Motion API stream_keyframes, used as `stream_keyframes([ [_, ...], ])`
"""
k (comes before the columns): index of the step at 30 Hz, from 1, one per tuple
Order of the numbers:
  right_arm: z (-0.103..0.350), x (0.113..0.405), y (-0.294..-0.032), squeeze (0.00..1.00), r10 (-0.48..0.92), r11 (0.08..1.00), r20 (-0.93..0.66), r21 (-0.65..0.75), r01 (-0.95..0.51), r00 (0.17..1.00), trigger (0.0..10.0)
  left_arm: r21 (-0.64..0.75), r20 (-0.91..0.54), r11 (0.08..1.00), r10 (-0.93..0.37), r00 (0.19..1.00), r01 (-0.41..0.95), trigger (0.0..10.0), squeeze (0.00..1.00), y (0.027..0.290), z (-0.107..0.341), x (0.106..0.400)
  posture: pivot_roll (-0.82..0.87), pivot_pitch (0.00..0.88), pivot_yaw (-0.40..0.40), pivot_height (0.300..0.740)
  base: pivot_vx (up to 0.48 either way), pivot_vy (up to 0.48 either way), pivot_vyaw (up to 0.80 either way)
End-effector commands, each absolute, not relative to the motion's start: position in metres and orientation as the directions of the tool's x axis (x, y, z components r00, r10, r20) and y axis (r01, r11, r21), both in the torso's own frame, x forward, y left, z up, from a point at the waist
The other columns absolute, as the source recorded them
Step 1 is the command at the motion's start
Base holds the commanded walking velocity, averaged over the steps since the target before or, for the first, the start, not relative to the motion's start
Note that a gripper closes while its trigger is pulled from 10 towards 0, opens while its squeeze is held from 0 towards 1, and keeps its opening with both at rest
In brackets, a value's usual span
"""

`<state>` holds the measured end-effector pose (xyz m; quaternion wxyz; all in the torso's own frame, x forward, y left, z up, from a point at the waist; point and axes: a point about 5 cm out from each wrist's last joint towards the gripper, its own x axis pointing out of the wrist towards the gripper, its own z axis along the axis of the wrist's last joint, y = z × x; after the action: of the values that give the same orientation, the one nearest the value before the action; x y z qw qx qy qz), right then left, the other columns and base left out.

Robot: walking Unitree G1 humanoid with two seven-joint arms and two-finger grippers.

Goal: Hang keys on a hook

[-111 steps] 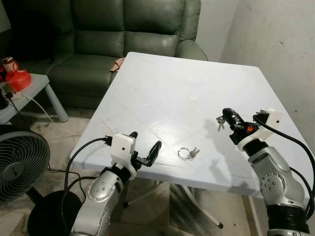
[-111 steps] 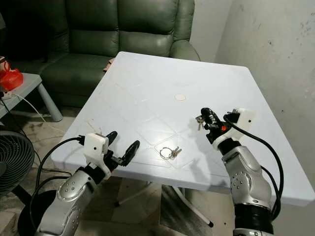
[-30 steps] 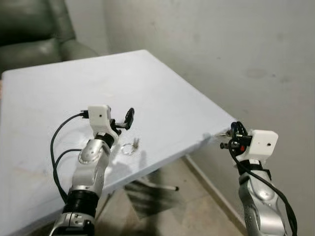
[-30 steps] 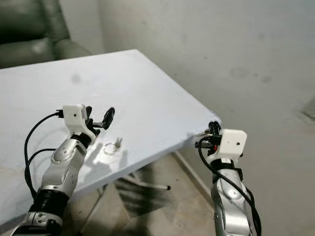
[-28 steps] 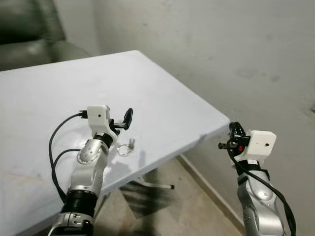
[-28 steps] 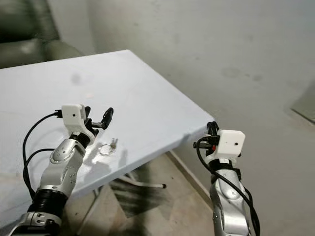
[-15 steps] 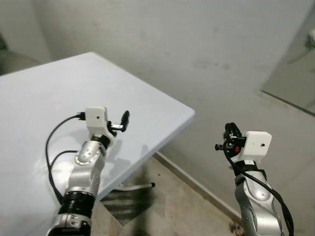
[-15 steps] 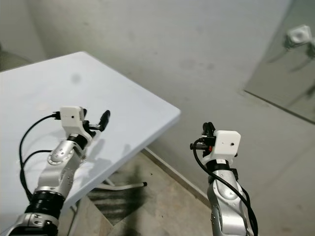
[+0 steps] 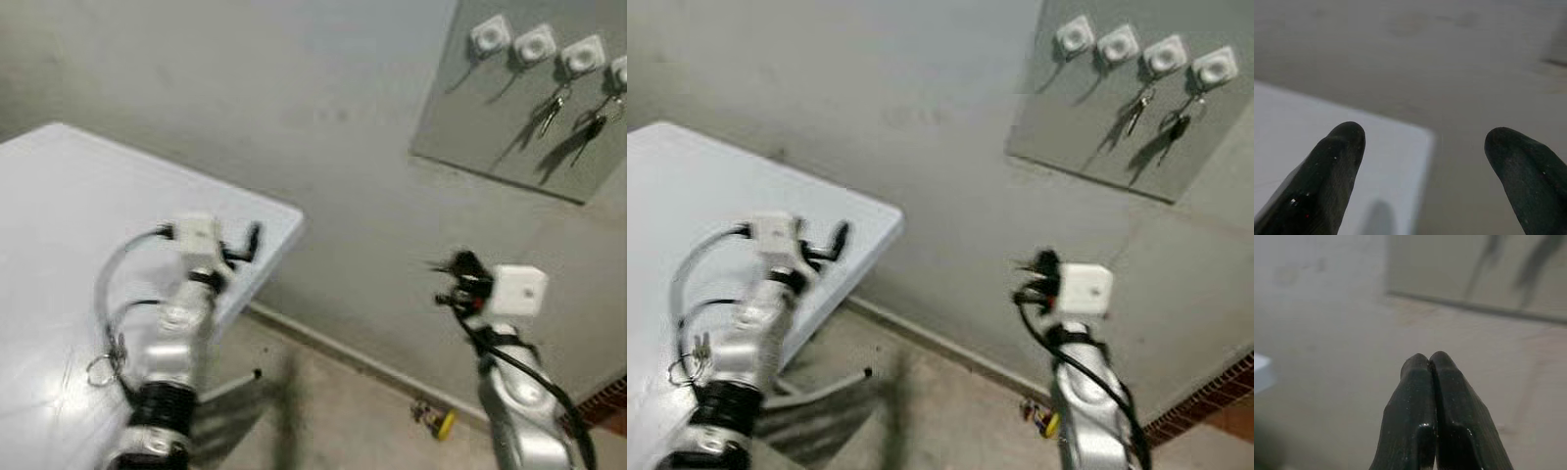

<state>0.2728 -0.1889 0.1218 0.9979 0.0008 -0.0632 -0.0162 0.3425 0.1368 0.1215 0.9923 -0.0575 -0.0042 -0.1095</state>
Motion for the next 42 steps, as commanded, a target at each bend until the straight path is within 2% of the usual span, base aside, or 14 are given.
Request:
stream_keyframes([
  [1,0.125,0.273,-0.183,0.0,-0.016,1.0,0.14,0.008,0.015,0.99,10.0,-0.087,0.026,0.976,-0.197,0.98,0.199,10.0,0.0,0.145,0.126,0.344,-0.02,0.0,-0.02,0.74,0.0,0.0,-0.77],
  [12,0.125,0.271,-0.186,0.0,-0.047,0.999,0.143,0.006,0.047,0.989,10.0,-0.086,0.023,0.965,-0.247,0.969,0.248,10.0,0.0,0.134,0.125,0.341,-0.03,0.0,-0.016,0.74,0.0,0.0,-0.75],
  [23,0.125,0.266,-0.19,0.0,0.002,0.998,0.138,-0.059,0.007,0.99,10.0,-0.059,0.018,0.928,-0.367,0.93,0.368,10.0,0.0,0.119,0.121,0.327,-0.03,0.0,-0.014,0.74,0.0,0.0,0.0],
  [32,0.128,0.269,-0.192,0.0,0.014,0.997,0.146,-0.075,-0.003,0.989,10.0,-0.093,0.012,0.897,-0.433,0.901,0.433,10.0,0.0,0.114,0.119,0.316,-0.02,0.0,-0.011,0.74,0.027,0.0,0.0],
  [42,0.127,0.268,-0.185,0.0,0.036,0.997,0.145,-0.07,-0.026,0.989,10.0,-0.095,0.012,0.899,-0.428,0.904,0.427,10.0,0.0,0.12,0.125,0.317,-0.02,0.0,-0.013,0.74,0.291,0.0,0.0],
])
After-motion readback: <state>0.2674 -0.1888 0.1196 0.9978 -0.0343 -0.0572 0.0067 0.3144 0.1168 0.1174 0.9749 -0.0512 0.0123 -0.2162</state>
